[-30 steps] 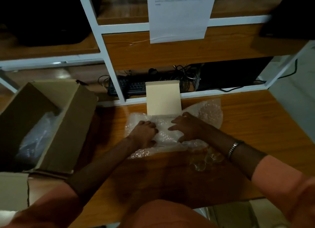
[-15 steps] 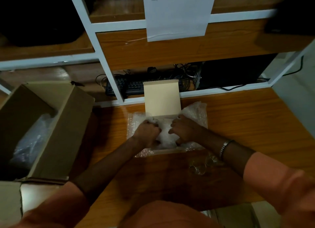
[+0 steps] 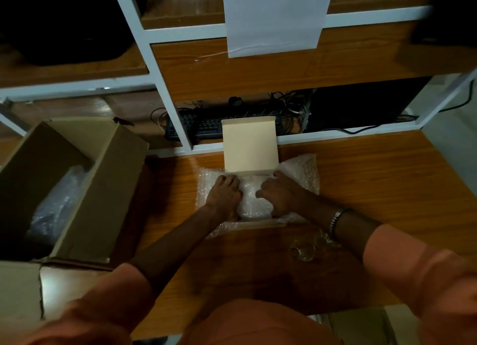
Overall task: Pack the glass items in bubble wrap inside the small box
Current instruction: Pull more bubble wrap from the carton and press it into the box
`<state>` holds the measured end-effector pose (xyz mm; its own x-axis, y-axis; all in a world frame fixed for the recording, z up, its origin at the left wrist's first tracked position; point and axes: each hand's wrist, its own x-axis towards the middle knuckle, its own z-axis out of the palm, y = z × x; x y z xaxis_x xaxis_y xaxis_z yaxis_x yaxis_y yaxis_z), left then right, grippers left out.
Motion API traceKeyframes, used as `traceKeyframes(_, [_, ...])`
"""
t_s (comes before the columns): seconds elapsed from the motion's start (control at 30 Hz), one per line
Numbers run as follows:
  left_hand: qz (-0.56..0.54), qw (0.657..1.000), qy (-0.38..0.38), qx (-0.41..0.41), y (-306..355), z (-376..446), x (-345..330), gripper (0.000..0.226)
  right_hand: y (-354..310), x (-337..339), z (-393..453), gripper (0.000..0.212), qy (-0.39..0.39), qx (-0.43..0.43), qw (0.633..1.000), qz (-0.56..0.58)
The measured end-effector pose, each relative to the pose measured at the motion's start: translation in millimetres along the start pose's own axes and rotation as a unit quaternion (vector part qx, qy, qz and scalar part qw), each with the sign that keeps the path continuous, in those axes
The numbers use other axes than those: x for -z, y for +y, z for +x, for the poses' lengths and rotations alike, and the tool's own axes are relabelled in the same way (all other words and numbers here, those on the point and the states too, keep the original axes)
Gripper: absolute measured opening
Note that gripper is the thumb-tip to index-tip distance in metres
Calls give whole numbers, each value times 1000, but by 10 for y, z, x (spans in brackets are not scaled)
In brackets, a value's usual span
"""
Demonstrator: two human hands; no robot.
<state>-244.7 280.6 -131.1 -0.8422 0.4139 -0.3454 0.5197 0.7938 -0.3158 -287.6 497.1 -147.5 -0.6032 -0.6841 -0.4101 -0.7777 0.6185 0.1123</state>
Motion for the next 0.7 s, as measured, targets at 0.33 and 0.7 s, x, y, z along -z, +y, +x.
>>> traceKeyframes(0.33, [-22,999,4,30,39,-78,78,71,30,318,-84,60,54,-7,993,105])
traceKeyframes(0.7, [-86,989,25,117,228,-141,125,51,3,211,-49,55,52,-6,998,31])
